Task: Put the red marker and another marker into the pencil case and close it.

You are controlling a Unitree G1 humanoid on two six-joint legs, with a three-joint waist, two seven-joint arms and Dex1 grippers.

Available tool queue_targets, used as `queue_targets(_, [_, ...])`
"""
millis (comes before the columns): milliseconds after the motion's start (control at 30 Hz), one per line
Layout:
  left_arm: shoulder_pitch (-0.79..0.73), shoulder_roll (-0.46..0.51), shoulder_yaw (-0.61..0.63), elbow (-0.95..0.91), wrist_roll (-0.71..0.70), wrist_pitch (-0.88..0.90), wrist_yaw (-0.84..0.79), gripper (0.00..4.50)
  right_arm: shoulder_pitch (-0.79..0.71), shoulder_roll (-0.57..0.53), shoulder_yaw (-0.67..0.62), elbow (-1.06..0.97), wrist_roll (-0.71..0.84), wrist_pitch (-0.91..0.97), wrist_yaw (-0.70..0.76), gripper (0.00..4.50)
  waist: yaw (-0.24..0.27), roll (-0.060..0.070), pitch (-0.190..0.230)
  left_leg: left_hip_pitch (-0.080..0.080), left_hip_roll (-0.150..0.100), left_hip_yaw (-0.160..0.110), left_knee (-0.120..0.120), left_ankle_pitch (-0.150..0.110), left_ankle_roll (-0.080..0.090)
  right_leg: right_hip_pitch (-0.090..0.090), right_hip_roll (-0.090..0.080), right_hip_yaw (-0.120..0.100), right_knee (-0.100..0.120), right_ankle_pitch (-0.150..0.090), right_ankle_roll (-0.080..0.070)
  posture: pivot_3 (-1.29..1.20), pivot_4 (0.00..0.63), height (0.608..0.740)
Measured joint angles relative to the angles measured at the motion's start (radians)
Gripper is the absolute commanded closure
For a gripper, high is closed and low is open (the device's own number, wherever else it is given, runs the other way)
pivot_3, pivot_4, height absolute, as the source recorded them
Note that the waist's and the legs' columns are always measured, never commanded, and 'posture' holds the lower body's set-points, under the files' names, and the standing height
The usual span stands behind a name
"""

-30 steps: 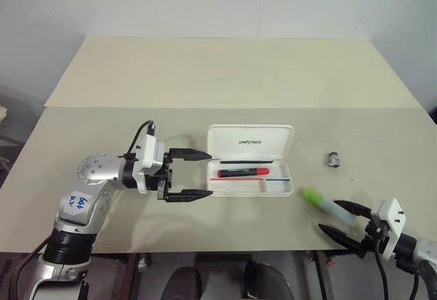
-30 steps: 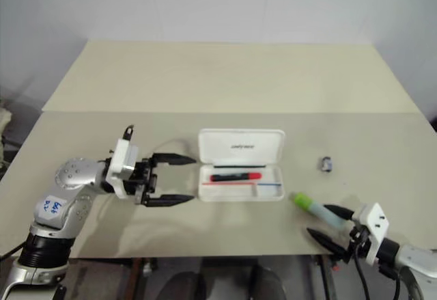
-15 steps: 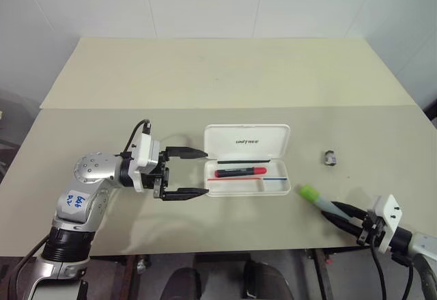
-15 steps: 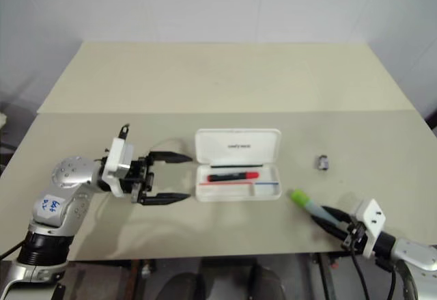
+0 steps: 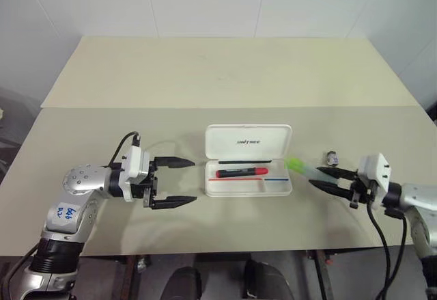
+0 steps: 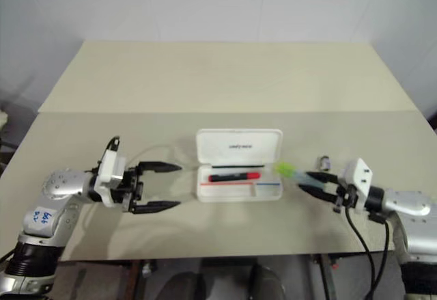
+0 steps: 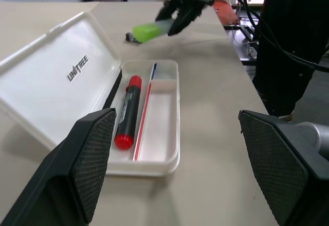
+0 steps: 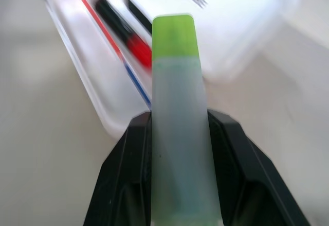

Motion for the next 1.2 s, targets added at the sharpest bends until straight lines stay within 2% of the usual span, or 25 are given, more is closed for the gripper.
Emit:
queue_targets(233, [0.064,0.018,0.013,-0.001,0.011,-0.022,0.008,0.43,-0.194,0.134,0.23,-0.021,-0.002,0.077,0.079,3.37,0.0,0.001,0.0,0.0,0.0,0.0,0.0,0.0,0.0,-0.001,0.0,0.0,0.001,0.0,0.0,0.0,0.15,0.74])
queue_targets(367, [0.081,0.019,0.028,-0.003,0.013,-0.024,0.018,0.43,-0.229,0.162,0.302,-0.02,-0.016,0.096,0.114,3.37,0.004,0.001,0.0,-0.001,0.0,-0.002,0.0,-0.001,-0.001,-0.001,0.0,0.0,0.001,0.0,0.0,0.0,0.15,0.74])
queue_targets(867, [0.16,0.017,0.057,-0.058,0.013,-0.025,0.102,0.43,-0.338,0.244,0.399,0.062,-0.092,0.115,0.121,3.37,-0.013,0.001,0.001,-0.001,0.0,-0.001,0.0,-0.001,-0.001,-0.002,0.0,0.0,0.003,0.0,0.0,0.0,0.15,0.74])
queue_targets(1200, [0.191,0.016,0.06,-0.092,0.012,-0.025,0.14,0.43,-0.422,0.289,0.434,0.197,-0.176,0.044,0.134,3.37,-0.025,0.001,0.001,-0.001,0.0,-0.001,-0.001,-0.001,-0.002,-0.003,0.0,0.0,0.004,0.0,0.0,0.0,0.15,0.74])
